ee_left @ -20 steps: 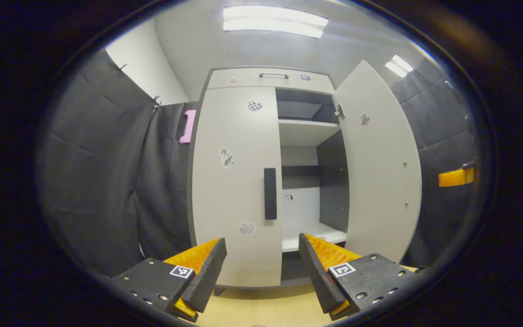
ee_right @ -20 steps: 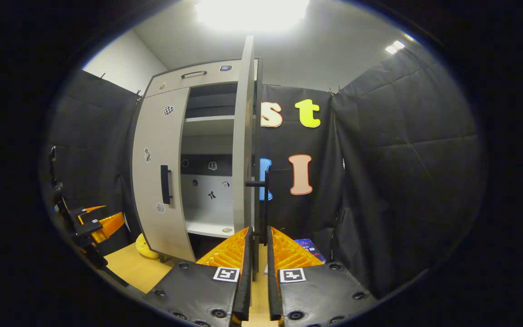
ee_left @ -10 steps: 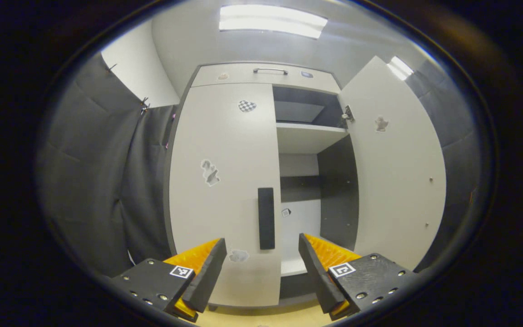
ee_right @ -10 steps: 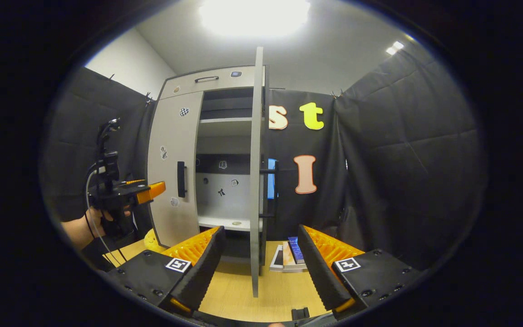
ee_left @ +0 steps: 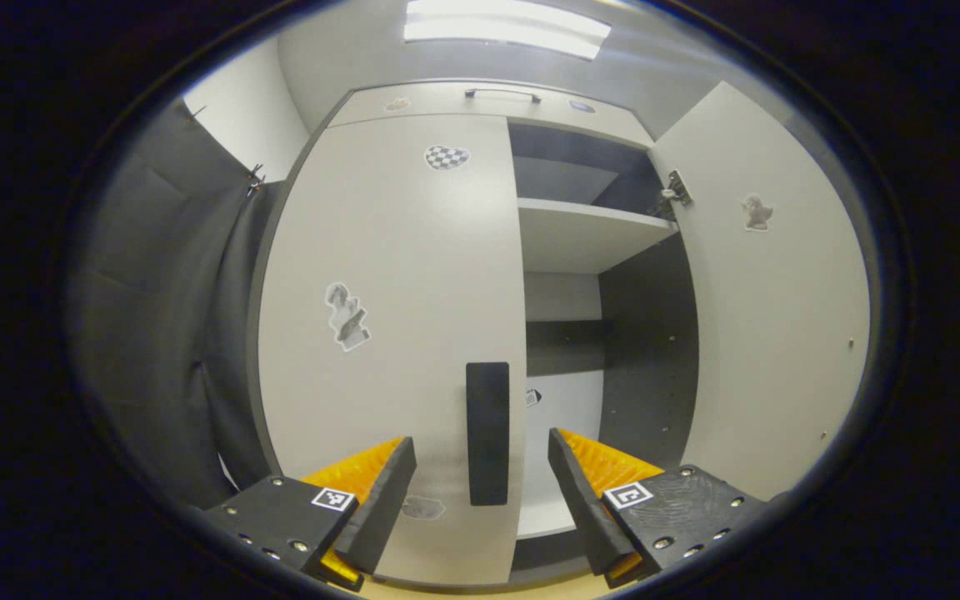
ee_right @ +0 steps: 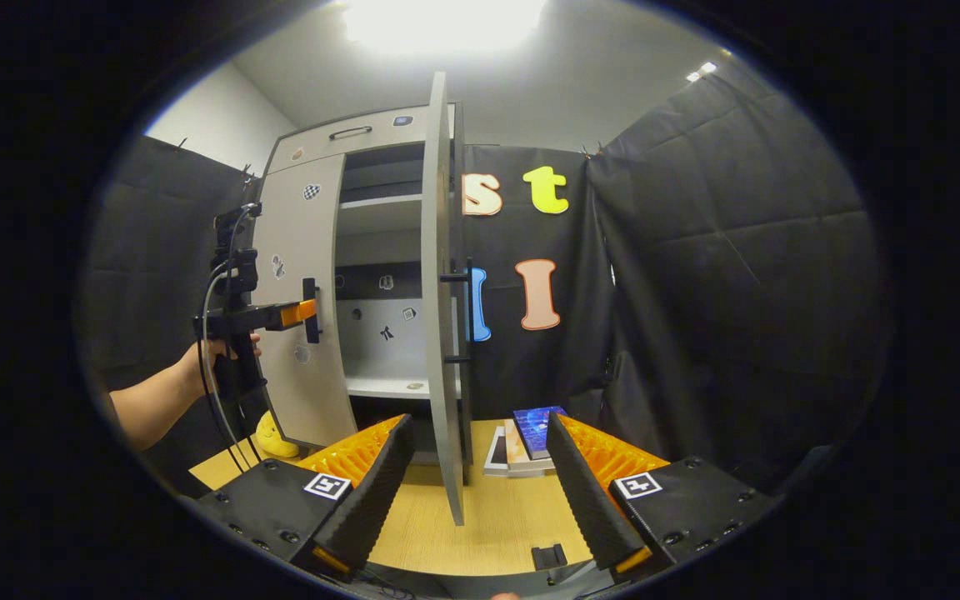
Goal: Open the right door of the double-door shoe cabinet with the right hand, and open the left door with the left hand.
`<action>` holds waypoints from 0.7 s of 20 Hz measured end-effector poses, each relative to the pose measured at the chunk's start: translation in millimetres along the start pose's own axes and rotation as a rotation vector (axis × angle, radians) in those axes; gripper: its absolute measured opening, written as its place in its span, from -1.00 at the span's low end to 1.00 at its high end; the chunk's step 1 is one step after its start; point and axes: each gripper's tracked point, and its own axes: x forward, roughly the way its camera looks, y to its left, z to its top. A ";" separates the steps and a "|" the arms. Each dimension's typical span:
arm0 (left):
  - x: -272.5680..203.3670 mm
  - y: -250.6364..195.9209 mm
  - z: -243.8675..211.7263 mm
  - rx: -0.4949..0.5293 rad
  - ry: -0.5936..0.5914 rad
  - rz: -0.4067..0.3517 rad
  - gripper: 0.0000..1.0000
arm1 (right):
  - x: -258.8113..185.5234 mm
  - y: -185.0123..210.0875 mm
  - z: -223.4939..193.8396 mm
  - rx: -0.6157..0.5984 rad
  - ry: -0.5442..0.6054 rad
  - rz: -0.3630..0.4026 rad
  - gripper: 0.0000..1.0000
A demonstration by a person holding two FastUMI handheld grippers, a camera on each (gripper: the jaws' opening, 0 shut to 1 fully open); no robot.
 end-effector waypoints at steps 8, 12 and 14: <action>38.6 5.3 -25.2 0.001 0.081 0.018 0.65 | 2.1 -2.9 -10.0 0.027 0.028 -0.002 0.96; 44.1 8.6 -29.7 0.018 0.091 0.039 0.48 | 1.0 -6.7 -11.0 0.020 0.039 -0.003 0.96; 43.9 5.8 -27.7 0.013 0.075 0.033 0.14 | 0.4 -6.9 -10.2 0.006 0.038 -0.005 0.96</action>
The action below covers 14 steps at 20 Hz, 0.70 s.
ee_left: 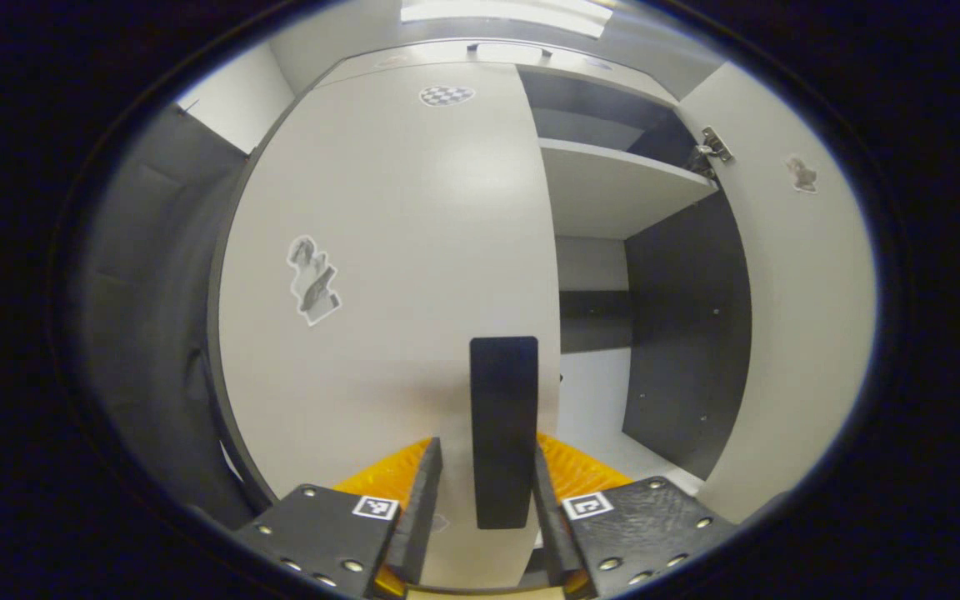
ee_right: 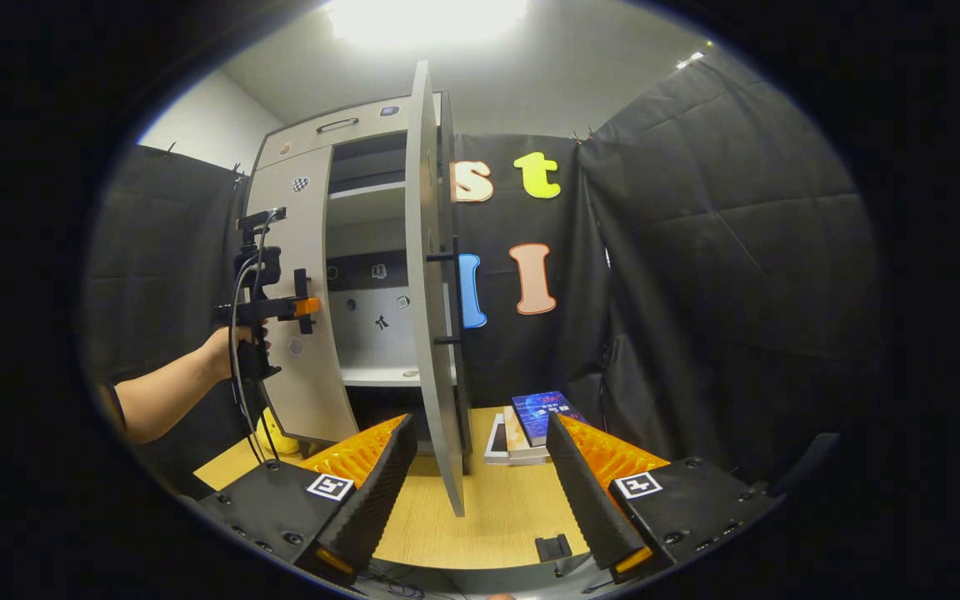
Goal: Open the right door of the double-door shoe cabinet with the right hand, and open the left door with the left hand.
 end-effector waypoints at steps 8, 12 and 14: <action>-6.6 -5.3 0.2 -0.038 0.013 -0.014 -0.57 | -0.9 11.5 0.0 -0.040 0.002 0.056 0.96; -26.4 -3.2 3.5 -0.038 0.044 -0.040 -0.68 | 2.4 18.8 7.2 -0.031 -0.010 0.088 0.95; -35.4 1.4 3.8 -0.045 0.056 -0.045 -0.64 | 10.1 25.3 11.9 -0.027 -0.013 0.111 0.89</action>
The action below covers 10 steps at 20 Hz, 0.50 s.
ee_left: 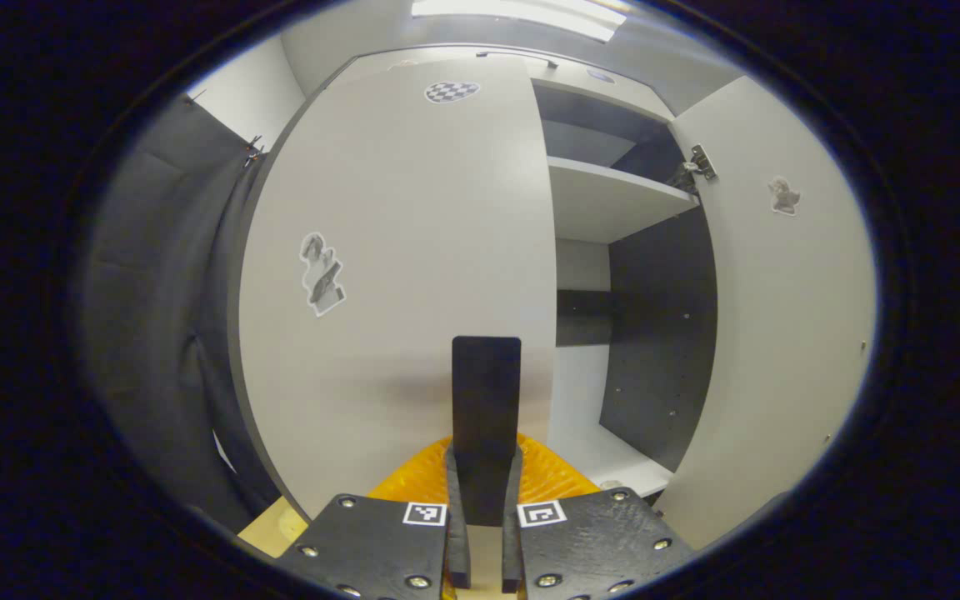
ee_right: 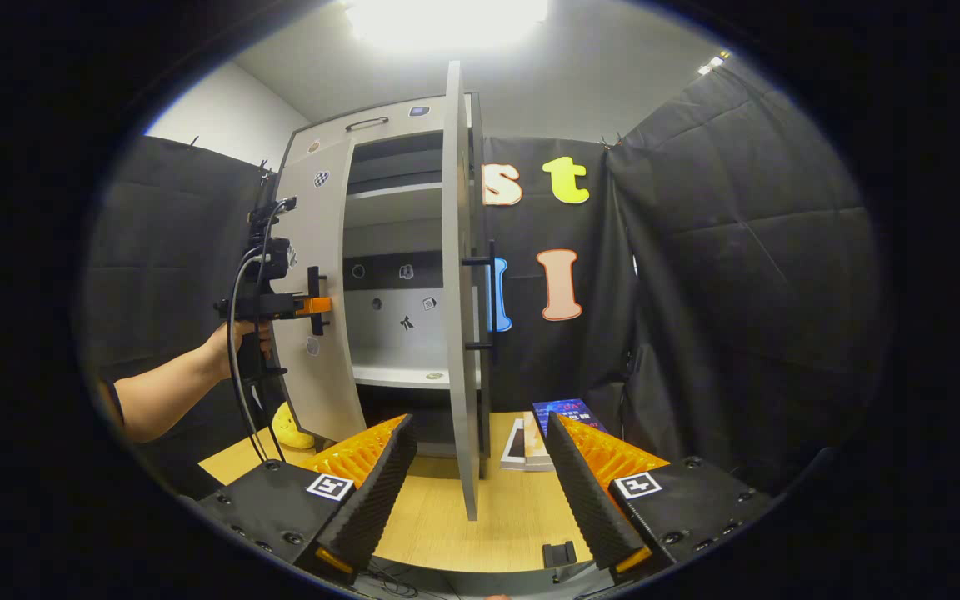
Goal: Open the right door of the double-door shoe cabinet with the right hand, and open the left door with the left hand.
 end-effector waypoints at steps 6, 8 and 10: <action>-17.0 5.1 1.3 -0.017 0.004 -0.011 -0.68 | 10.7 30.5 6.1 -0.028 -0.013 0.078 0.95; -25.6 9.9 1.2 -0.027 0.005 -0.017 -0.68 | 15.6 40.0 6.8 -0.031 -0.010 0.097 0.96; -34.6 12.9 2.3 -0.038 0.003 -0.028 -0.68 | 20.0 48.1 6.8 -0.034 -0.004 0.113 0.95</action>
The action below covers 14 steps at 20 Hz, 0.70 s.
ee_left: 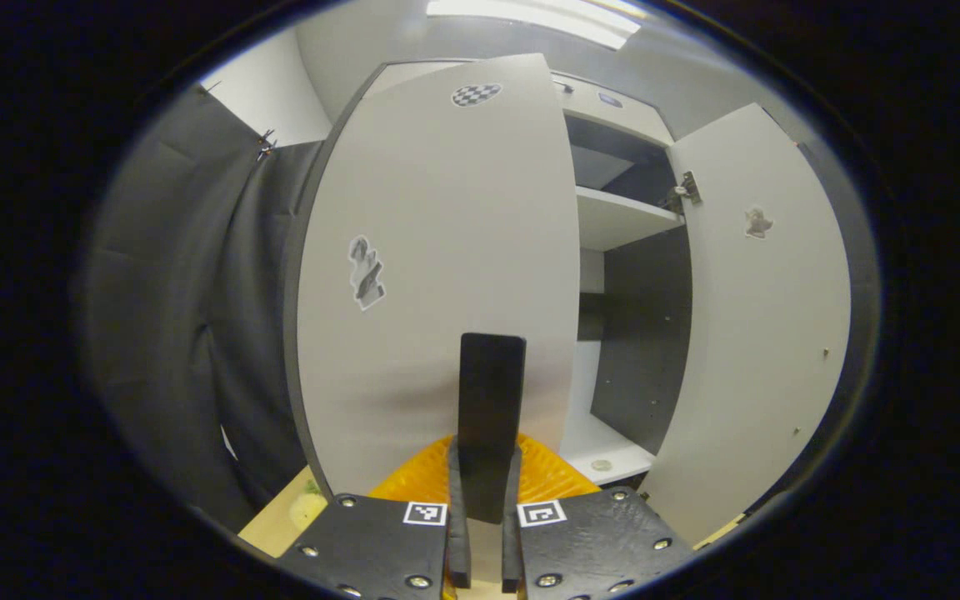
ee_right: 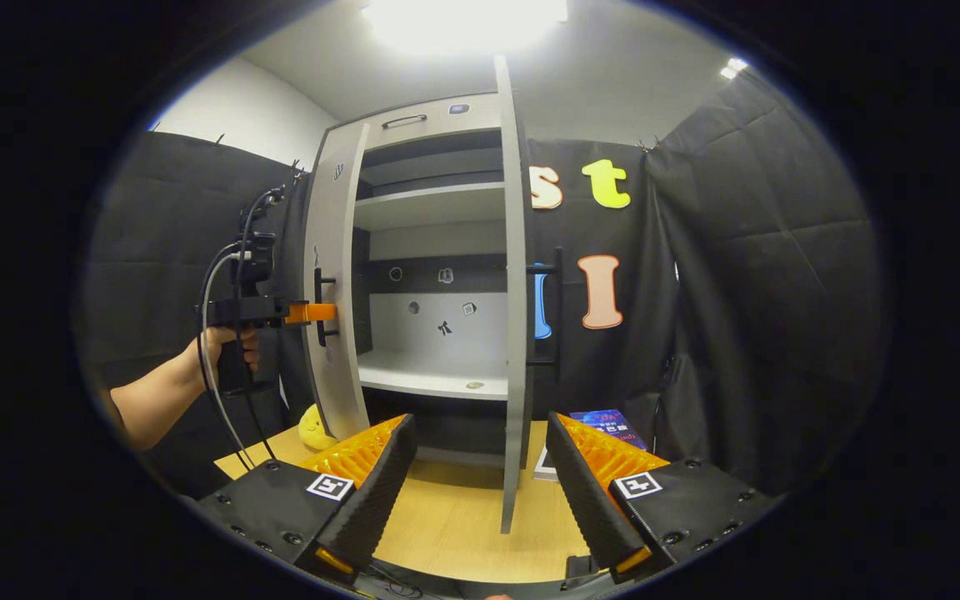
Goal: Open the right door of the double-door shoe cabinet with the right hand, and open the left door with the left hand.
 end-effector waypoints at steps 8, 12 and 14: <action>-25.4 19.3 2.7 -0.027 -0.009 -0.012 -0.68 | 22.2 33.0 11.0 -0.012 -0.017 0.052 0.95; -33.0 27.1 3.4 -0.026 -0.010 -0.020 -0.70 | 33.1 50.9 8.1 -0.016 -0.002 0.074 0.95; -36.9 29.4 3.3 -0.028 -0.008 -0.028 -0.70 | 36.1 60.5 8.6 -0.021 -0.001 0.085 0.95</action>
